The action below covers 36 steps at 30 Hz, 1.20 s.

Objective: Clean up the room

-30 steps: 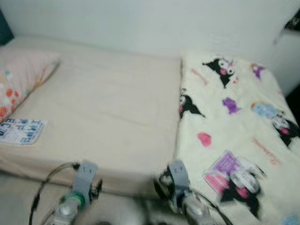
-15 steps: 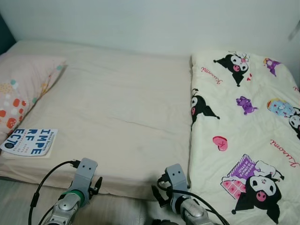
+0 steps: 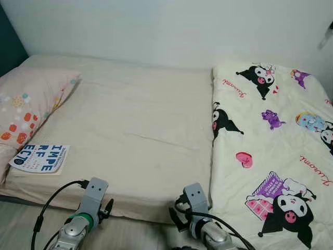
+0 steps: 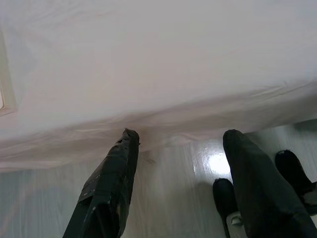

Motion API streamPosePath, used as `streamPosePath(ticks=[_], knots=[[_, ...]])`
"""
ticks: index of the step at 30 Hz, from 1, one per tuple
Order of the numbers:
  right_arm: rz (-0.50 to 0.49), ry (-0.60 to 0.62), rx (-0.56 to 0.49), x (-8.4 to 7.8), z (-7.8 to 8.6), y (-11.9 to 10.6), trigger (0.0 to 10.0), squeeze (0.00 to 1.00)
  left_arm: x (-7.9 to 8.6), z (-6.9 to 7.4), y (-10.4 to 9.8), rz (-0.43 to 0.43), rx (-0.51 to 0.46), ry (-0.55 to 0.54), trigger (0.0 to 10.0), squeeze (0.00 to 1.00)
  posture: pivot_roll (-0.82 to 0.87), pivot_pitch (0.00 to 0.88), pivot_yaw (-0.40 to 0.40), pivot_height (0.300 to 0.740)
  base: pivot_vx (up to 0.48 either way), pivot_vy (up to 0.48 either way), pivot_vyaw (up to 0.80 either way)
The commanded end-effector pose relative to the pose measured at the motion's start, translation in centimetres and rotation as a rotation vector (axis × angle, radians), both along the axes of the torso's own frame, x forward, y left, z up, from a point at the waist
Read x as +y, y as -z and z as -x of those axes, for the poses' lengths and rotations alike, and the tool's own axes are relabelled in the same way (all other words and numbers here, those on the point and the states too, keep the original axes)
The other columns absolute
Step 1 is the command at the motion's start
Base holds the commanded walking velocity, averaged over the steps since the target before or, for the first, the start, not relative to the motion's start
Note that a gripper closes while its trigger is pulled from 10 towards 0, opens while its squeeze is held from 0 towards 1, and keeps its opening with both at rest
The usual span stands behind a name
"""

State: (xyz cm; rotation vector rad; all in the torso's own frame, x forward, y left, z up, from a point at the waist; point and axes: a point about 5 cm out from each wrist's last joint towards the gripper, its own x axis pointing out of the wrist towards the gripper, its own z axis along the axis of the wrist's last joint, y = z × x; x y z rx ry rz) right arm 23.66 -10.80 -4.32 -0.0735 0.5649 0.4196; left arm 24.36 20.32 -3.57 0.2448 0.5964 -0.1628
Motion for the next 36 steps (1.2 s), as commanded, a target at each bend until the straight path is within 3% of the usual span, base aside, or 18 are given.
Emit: streamPosePath(ticks=[1, 29, 36], knots=[[0.007, -0.001, 0.036, 0.00, 0.86, 0.66, 10.0, 0.00, -0.15, 1.00, 0.86, -0.001, 0.053, 0.006, 10.0, 0.00, 0.00, 0.030, 0.032, 0.735, 0.000, 0.000, 0.00], [-0.005, 0.013, 0.031, 0.04, 0.79, 0.59, 10.0, 0.00, -0.15, 0.98, 0.83, 0.011, 0.048, 0.000, 10.0, 0.00, 0.00, 0.042, 0.034, 0.735, 0.000, 0.000, 0.00], [0.000, 0.008, 0.017, 0.08, 0.38, 0.31, 10.0, 0.00, -0.10, 0.61, 0.54, 0.007, 0.032, -0.001, 10.0, 0.00, 0.00, 0.051, 0.034, 0.735, -0.342, 0.000, 0.00]])
